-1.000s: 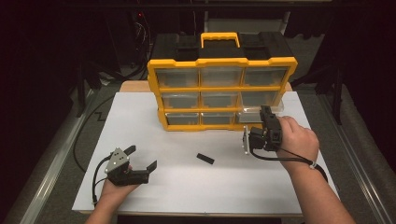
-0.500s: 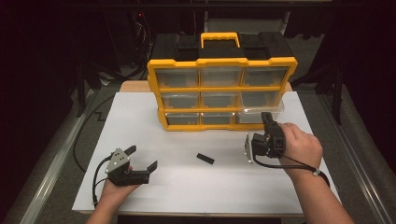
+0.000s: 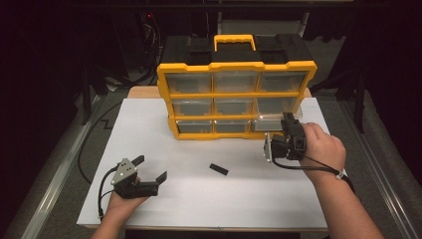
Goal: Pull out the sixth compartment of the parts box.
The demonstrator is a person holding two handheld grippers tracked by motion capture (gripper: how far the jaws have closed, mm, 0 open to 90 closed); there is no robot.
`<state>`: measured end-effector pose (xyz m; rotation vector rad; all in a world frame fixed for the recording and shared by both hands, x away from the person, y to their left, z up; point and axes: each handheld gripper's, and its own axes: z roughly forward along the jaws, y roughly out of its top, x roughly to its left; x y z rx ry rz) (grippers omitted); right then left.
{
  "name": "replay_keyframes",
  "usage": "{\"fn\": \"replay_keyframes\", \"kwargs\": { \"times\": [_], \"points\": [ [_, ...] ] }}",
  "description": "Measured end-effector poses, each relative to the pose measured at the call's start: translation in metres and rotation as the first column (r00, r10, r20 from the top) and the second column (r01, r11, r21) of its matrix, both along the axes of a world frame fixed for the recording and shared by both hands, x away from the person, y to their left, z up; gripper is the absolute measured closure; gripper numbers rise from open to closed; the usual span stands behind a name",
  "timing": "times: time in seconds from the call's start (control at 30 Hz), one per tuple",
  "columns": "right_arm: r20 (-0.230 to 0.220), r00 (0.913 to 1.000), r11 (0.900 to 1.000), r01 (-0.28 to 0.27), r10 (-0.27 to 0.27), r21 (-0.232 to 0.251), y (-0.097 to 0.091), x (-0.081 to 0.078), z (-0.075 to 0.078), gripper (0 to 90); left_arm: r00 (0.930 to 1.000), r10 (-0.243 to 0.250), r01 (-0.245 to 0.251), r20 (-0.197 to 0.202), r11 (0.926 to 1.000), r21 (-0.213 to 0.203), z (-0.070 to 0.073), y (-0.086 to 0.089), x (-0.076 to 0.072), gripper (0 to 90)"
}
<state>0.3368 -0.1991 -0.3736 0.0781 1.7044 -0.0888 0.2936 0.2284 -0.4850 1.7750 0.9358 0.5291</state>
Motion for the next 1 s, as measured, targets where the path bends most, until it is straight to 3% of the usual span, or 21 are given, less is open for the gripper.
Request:
{"fn": "replay_keyframes", "kwargs": {
  "times": [0.13,0.43,1.0],
  "points": [
    [0.022,0.9997,0.9997,-0.005,0.005,-0.025,0.002,-0.002,0.0,77.8,1.0,0.001,-0.001,-0.002,1.0,0.0,0.0,-0.001,0.001,0.2],
    [0.055,0.998,0.9992,-0.03,0.032,-0.025,-0.002,-0.015,-0.004,78.1,1.0,-0.002,0.002,-0.008,1.0,-0.004,-0.001,-0.002,0.001,0.2],
    [0.075,0.9965,0.9991,-0.034,0.036,-0.024,-0.002,-0.034,-0.01,78.1,1.0,-0.002,0.002,0.001,0.9999,-0.013,-0.001,0.0,0.001,0.2]
  ]
}}
